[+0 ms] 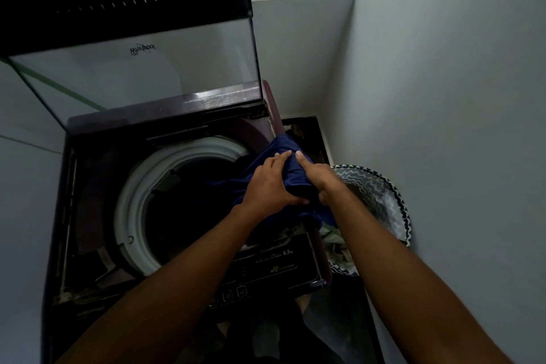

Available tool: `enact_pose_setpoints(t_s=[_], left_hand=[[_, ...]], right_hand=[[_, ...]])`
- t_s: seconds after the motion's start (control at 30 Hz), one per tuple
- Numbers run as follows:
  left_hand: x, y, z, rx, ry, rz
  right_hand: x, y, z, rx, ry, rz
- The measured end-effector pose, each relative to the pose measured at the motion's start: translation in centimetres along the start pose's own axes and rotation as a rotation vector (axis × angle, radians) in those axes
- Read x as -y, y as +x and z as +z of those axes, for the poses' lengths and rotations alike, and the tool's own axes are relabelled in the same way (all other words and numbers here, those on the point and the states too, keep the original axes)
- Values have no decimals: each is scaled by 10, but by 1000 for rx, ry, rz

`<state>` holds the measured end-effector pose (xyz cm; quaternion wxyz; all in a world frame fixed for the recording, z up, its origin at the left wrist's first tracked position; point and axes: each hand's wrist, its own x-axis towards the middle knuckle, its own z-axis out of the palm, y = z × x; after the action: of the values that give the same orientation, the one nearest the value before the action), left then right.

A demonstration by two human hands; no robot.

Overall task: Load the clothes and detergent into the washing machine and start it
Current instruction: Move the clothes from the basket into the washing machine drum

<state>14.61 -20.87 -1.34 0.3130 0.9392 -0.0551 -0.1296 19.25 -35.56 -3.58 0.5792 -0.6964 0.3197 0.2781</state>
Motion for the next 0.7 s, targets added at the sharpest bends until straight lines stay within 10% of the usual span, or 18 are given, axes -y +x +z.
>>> enact_pose_setpoints(t_s=[0.3,0.7], left_hand=[[30,-11,-26,-119,-375,-55],[138,-67,-83,-428,-431,-104]], right_hand=[[30,-30,43,-194,-88,-349],[39,-75,183,250,-23,-527]])
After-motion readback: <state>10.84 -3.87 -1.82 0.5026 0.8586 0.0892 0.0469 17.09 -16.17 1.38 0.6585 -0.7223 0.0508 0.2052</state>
